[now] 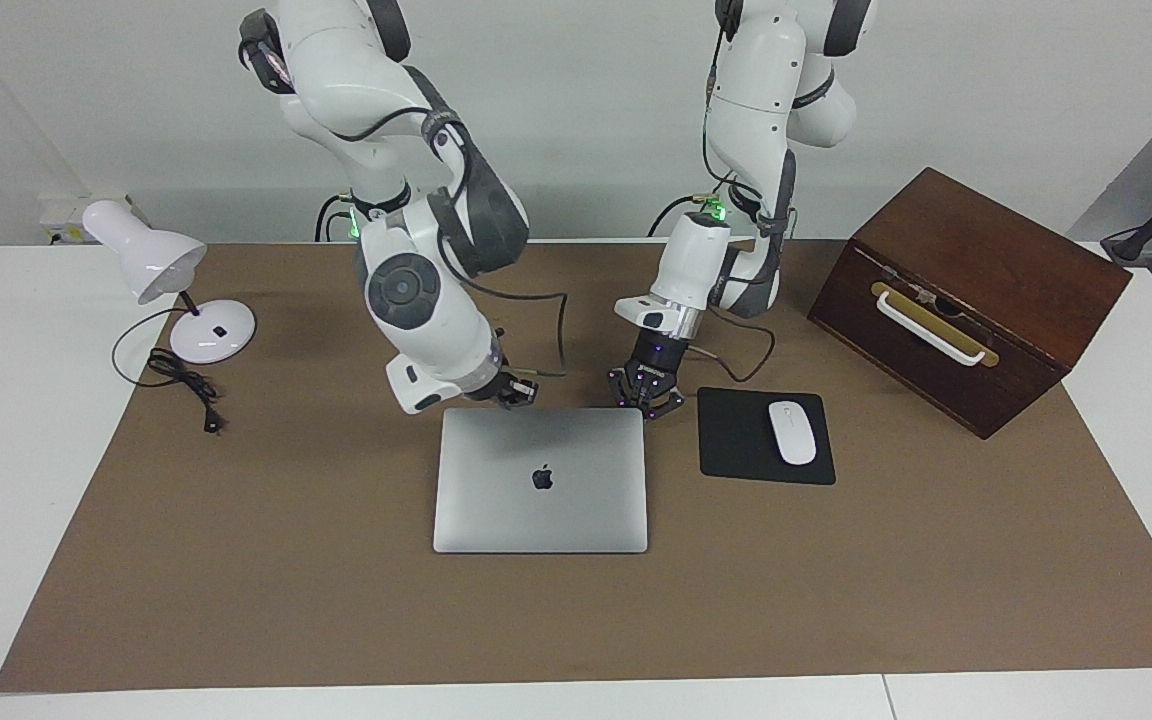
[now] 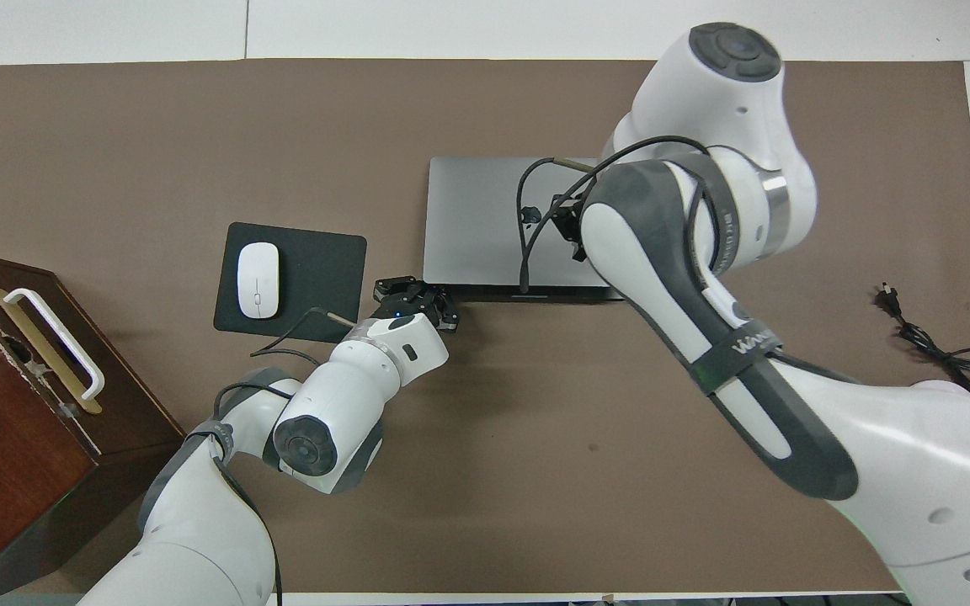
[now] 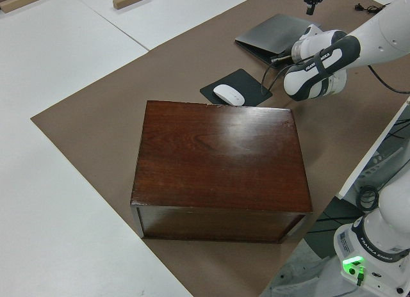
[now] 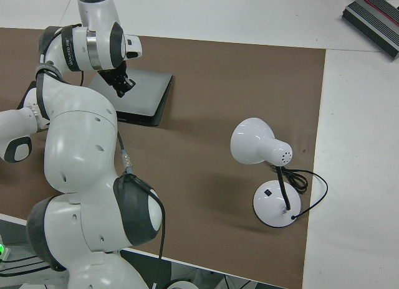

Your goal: Close laptop with both arms

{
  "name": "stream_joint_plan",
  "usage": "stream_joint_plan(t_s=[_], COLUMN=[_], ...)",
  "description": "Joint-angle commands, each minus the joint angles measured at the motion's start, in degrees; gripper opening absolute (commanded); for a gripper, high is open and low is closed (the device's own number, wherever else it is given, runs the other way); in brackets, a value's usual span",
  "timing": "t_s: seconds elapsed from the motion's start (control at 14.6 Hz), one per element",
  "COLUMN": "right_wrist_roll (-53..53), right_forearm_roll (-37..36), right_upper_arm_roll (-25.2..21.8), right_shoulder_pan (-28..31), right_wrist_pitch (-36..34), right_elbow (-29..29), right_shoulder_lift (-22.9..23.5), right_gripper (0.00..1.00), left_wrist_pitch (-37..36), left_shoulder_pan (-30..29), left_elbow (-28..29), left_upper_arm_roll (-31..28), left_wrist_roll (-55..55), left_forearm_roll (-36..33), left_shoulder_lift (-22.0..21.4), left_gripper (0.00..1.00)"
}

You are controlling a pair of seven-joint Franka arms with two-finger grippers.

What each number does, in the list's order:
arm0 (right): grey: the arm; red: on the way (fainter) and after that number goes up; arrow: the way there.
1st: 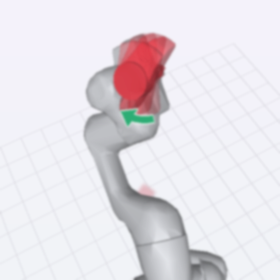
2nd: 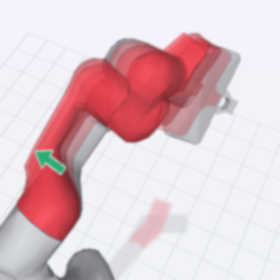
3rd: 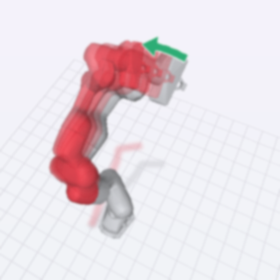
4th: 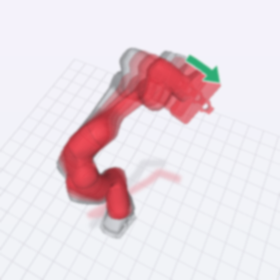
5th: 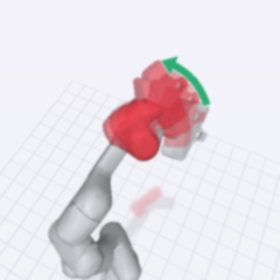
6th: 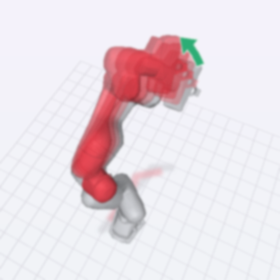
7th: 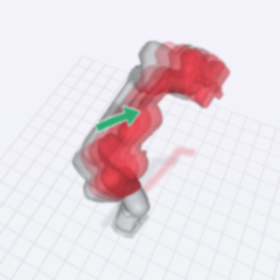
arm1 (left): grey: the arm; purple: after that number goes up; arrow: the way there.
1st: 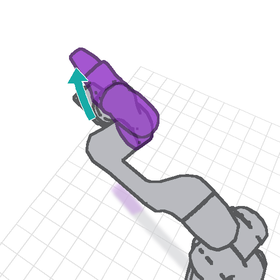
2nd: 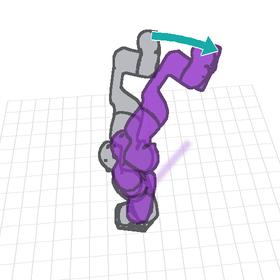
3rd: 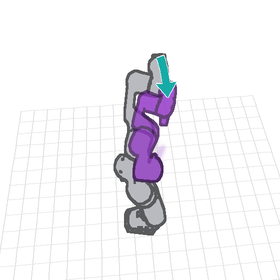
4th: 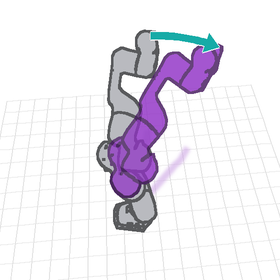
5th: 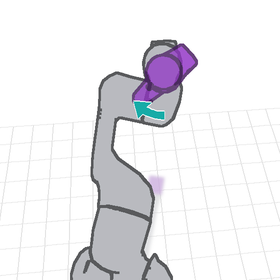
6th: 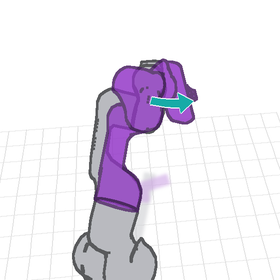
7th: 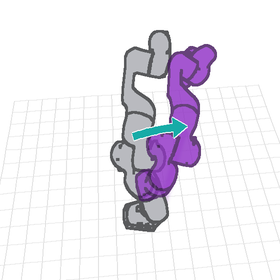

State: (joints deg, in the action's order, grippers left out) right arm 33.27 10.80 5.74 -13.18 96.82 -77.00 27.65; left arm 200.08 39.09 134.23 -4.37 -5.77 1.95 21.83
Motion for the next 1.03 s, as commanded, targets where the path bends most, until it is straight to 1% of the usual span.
stream_joint_plan(t_s=[0.0,0.07,0.14,0.21,0.27,0.48,0.69,0.75,0.82,0.89,0.96], right_wrist_roll=[-10.5,-14.0,-17.8,-21.8,-25.2,-35.2,-40.7,-41.4,-42.1,-41.9,-41.5], right_forearm_roll=[-1.0,-3.6,-7.8,-12.1,-14.5,-16.4,-16.9,-17.0,-16.5,-15.6,-13.5], right_upper_arm_roll=[-4.5,-5.3,-5.3,-5.2,-5.2,-8.6,-11.4,-11.5,-11.4,-11.4,-11.4], right_shoulder_pan=[0.3,0.3,0.3,0.3,0.3,0.6,2.2,2.9,4.0,4.8,5.8], right_wrist_pitch=[-5.2,-6.1,-6.2,-5.9,-5.8,-5.3,-3.7,-3.7,-3.7,-3.7,-3.6], right_elbow=[5.3,7.1,8.2,8.7,9.5,11.4,11.4,11.4,11.4,11.3,11.3], right_shoulder_lift=[-1.9,-2.5,-3.6,-4.7,-5.2,-7.1,-9.7,-10.0,-10.4,-10.8,-10.8], right_gripper=[0.00,0.00,0.00,0.00,0.00,0.00,0.00,0.25,0.56,0.97,1.00], left_wrist_pitch=[-1.7,-4.1,-7.9,-13.2,-17.8,-26.2,-34.7,-38.9,-44.5,-50.4,-58.3], left_shoulder_pan=[-1.4,-1.9,-2.5,-2.6,-3.4,-4.5,-4.9,-5.0,-5.7,-6.5,-7.9], left_elbow=[-0.7,-0.1,-0.1,-0.2,-0.4,-0.6,-1.2,-2.3,-4.0,-6.6,-9.9], left_upper_arm_roll=[0.1,0.1,0.2,0.2,0.2,0.2,-0.1,-0.5,-0.5,-0.5,-0.5], left_wrist_roll=[-0.4,-0.3,-0.1,0.1,0.3,0.4,0.3,0.1,0.1,0.2,0.7], left_forearm_roll=[0.0,0.0,0.0,0.0,0.0,0.0,0.0,0.0,0.0,0.0,0.0], left_shoulder_lift=[0.8,-1.1,-3.5,-6.4,-9.1,-15.0,-20.4,-21.7,-22.9,-23.3,-23.8], left_gripper=[0.00,0.00,0.00,0.00,0.00,0.00,0.00,0.00,0.00,0.00,0.00])
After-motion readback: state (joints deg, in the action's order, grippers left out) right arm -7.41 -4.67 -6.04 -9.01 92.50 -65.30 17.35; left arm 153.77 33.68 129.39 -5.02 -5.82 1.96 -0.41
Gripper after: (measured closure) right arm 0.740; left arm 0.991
